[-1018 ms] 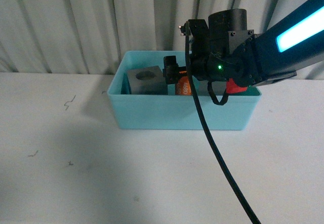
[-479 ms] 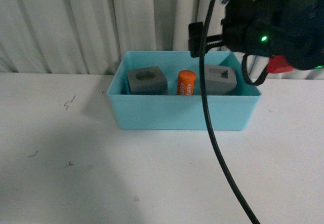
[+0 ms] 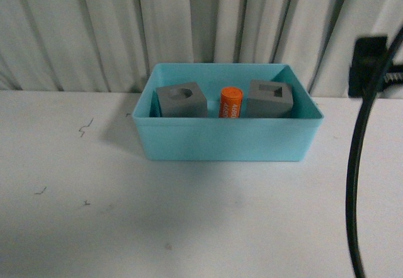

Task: Place gray and orange parts in blue box

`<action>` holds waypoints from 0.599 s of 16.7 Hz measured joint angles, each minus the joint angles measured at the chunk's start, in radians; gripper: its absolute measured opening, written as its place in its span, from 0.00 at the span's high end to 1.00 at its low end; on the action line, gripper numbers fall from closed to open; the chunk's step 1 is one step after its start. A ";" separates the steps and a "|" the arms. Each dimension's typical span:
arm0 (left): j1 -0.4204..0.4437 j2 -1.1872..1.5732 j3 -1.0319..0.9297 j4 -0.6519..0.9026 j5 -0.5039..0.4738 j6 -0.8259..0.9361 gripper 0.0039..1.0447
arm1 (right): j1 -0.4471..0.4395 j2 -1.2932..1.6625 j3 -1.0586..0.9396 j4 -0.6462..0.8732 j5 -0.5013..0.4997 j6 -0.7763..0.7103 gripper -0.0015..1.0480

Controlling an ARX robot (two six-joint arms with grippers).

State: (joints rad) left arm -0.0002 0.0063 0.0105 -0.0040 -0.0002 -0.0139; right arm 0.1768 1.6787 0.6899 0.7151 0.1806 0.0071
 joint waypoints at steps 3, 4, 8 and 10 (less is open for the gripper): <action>0.000 0.000 0.000 0.000 0.000 0.000 0.06 | 0.007 -0.023 -0.087 -0.005 0.000 0.021 0.06; 0.000 0.000 0.000 0.000 0.000 0.000 0.06 | 0.006 -0.023 -0.098 -0.010 0.000 0.026 0.06; 0.000 0.000 0.000 0.000 0.000 0.000 0.06 | 0.005 0.028 -0.132 0.200 -0.002 0.025 0.12; 0.000 0.000 0.000 0.000 -0.002 0.000 0.06 | -0.013 0.020 -0.243 0.444 -0.024 0.011 0.30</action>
State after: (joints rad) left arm -0.0002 0.0063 0.0105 -0.0036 -0.0017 -0.0139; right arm 0.1642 1.6985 0.4469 1.1595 0.1562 0.0177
